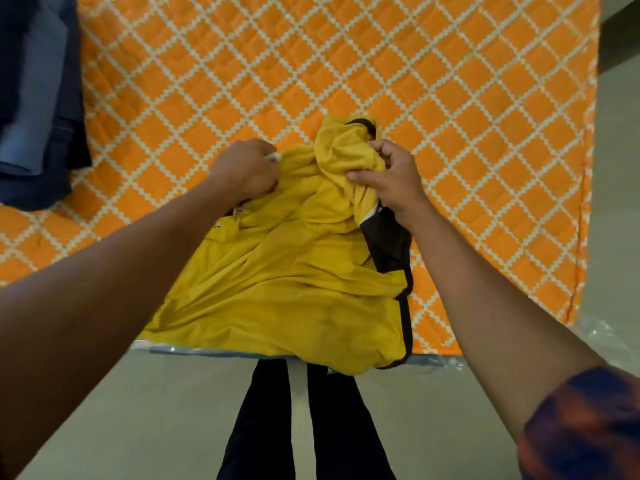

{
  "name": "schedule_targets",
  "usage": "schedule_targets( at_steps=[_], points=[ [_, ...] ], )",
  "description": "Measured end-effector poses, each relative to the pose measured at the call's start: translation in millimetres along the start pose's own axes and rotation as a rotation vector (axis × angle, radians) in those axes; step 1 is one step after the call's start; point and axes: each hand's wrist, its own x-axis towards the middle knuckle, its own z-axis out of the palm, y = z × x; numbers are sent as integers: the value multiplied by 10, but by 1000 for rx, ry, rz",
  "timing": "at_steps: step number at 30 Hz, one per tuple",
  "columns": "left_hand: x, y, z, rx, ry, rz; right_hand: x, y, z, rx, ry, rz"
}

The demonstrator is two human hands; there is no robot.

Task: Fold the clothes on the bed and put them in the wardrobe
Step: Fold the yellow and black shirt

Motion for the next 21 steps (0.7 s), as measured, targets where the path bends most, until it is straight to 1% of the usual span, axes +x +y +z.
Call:
schedule_targets(
  at_steps=[2,4,6,8,10,12,13,14,15,16,17,18,20,21],
  points=[
    [13,-192,-235,-151,109,-116,57,-31,-166,-50,-6,2],
    [12,-406,-464,-224,230,-202,135,-71,-342,-99,67,17],
    [20,-595,-672,-263,381,-275,260,-104,-504,-142,192,33],
    [44,-716,-828,-301,497,-362,361,-154,-614,-235,358,33],
    [78,-779,-930,-304,577,-403,430,-205,-662,-371,544,68],
    [116,-809,-954,-354,593,-414,428,-247,-635,-496,653,112],
    [117,-805,-957,-416,565,-413,400,-282,-569,-532,670,66],
    [101,-733,-929,-464,514,-385,342,-319,-490,-563,661,-19],
    [46,-614,-899,-493,438,-323,284,-335,-367,-572,637,-110],
    [-37,-453,-857,-518,335,-224,192,-391,-210,-553,579,-183],
    [-164,-259,-813,-548,224,-95,87,-456,-32,-479,474,-172],
    [-330,-29,-738,-577,79,20,-12,-527,132,-333,329,-70],
    [-687,378,-565,-590,-273,178,-205,-700,396,198,-62,286],
    [-821,524,-472,-591,-431,248,-279,-726,451,396,-200,432]
  ],
)
